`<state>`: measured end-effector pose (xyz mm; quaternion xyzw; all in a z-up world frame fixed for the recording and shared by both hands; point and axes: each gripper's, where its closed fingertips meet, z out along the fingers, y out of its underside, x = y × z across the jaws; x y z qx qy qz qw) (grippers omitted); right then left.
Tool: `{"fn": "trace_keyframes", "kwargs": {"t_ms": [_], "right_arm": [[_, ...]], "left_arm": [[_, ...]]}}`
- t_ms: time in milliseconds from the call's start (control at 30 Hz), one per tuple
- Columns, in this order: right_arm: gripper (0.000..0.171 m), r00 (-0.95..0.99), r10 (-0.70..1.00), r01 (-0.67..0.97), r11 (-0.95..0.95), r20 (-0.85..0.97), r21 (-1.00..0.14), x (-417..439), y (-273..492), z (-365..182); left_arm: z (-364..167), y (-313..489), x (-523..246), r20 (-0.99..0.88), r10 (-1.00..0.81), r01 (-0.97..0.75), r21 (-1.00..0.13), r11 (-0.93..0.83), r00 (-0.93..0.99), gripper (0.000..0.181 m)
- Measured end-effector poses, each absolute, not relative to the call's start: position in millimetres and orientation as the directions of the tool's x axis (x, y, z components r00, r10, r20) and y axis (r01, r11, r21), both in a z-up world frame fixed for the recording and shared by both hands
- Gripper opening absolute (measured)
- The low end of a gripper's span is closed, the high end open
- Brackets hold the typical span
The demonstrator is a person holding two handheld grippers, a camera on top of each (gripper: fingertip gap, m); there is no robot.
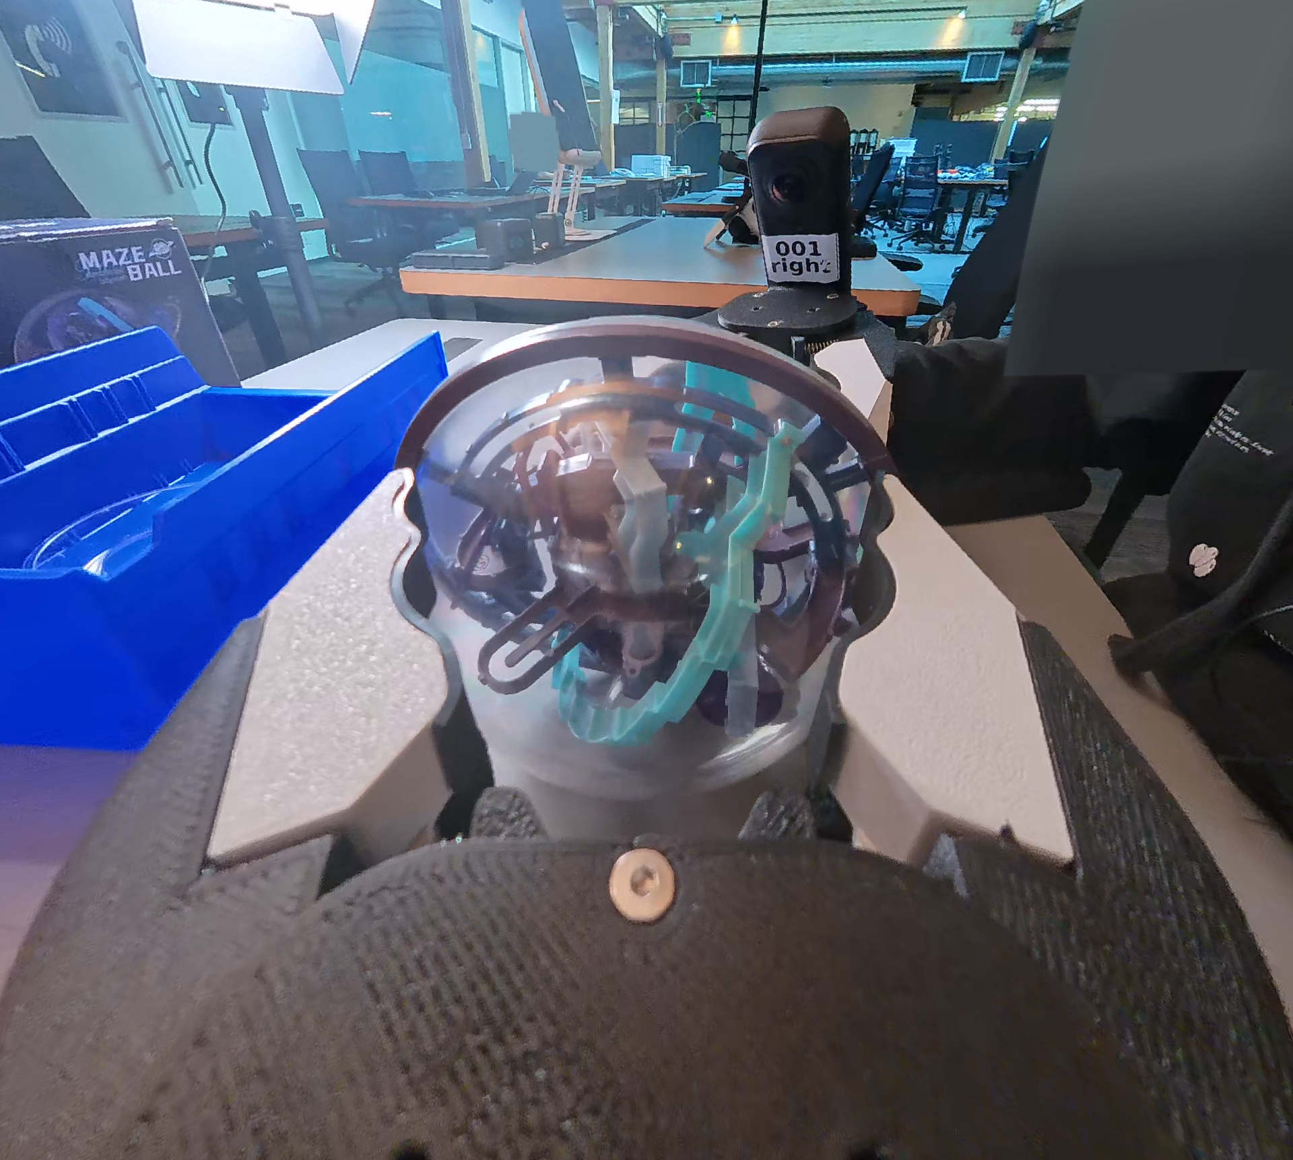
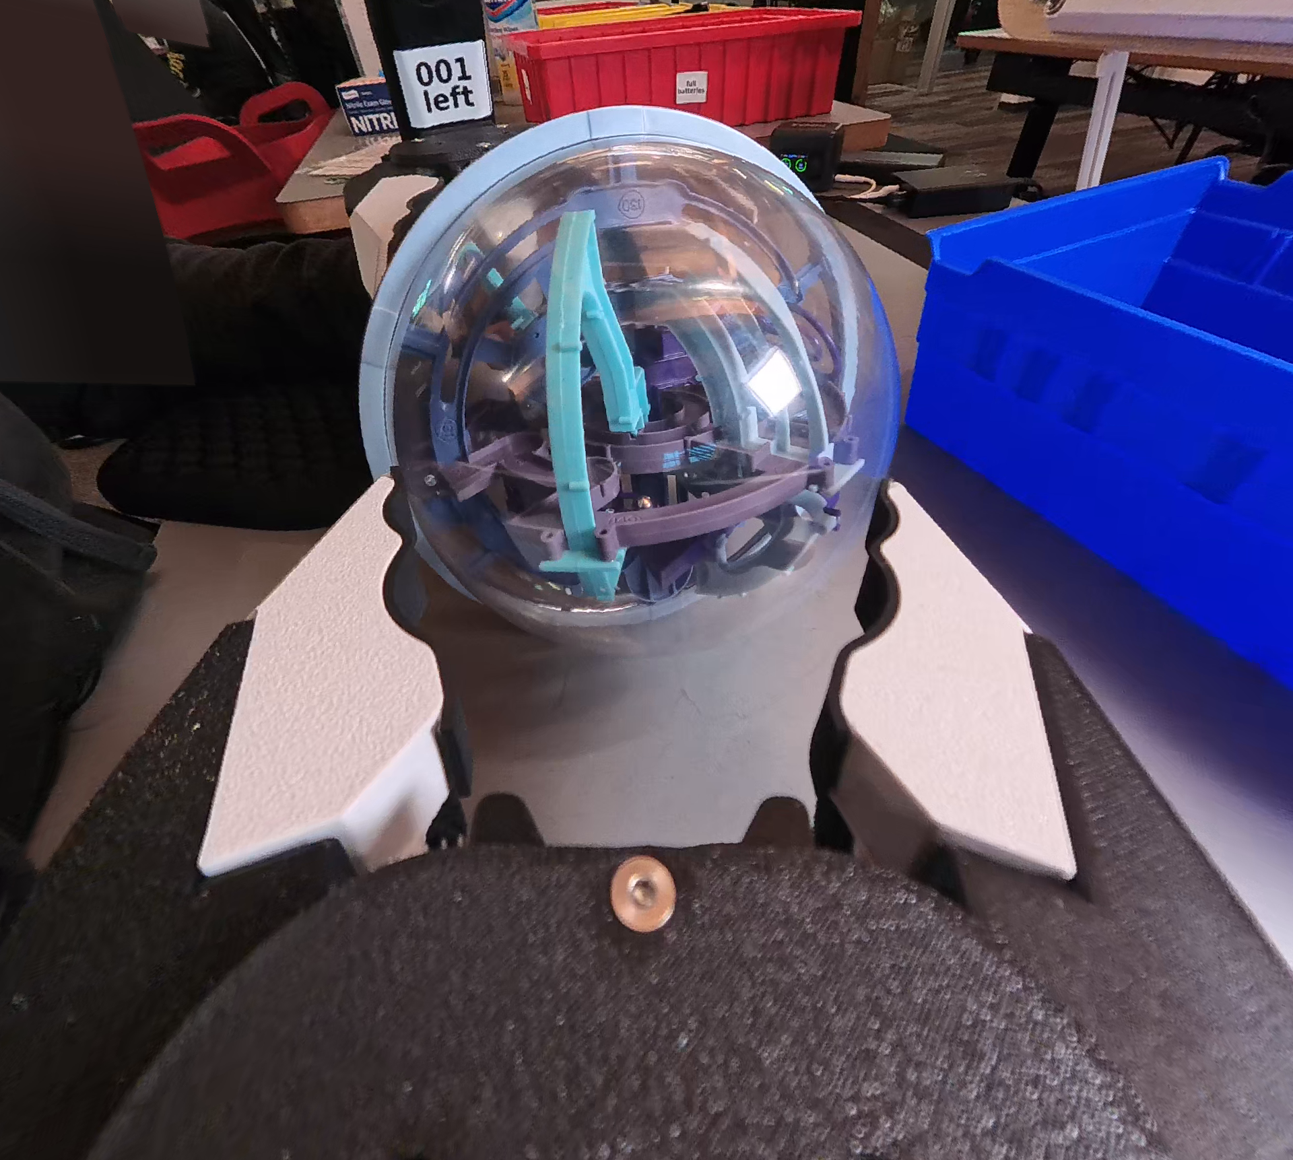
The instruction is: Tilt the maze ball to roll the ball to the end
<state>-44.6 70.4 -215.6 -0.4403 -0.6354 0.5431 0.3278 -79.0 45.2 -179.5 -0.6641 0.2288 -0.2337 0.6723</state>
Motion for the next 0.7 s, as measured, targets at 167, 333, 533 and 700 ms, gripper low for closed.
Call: {"fn": "trace_keyframes", "kwargs": {"t_ms": [167,333,533,700], "right_arm": [[0.126,-0.398,0.916,0.200,0.026,-0.056,-0.980,-44.9,69.6,-215.2],[0.126,-0.393,0.918,0.186,0.029,-0.048,-0.982,-45.0,70.0,-212.3],[0.126,-0.392,0.919,0.176,0.043,-0.030,-0.983,-44.9,69.5,-211.3],[0.126,-0.400,0.916,0.173,0.048,-0.025,-0.984,-43.9,69.2,-211.6]], "left_arm": [[-179.9,43.9,-79.2,-0.002,-0.618,0.005,-1.000,0.010,0.786,0.122],[-183.7,43.0,-80.8,0.015,-0.619,0.010,-1.000,-0.011,0.785,0.122],[-184.8,41.9,-80.2,0.002,-0.620,-0.001,-1.000,-0.005,0.785,0.121],[-183.1,41.5,-77.1,-0.024,-0.615,-0.022,-1.000,0.011,0.788,0.121]]}}
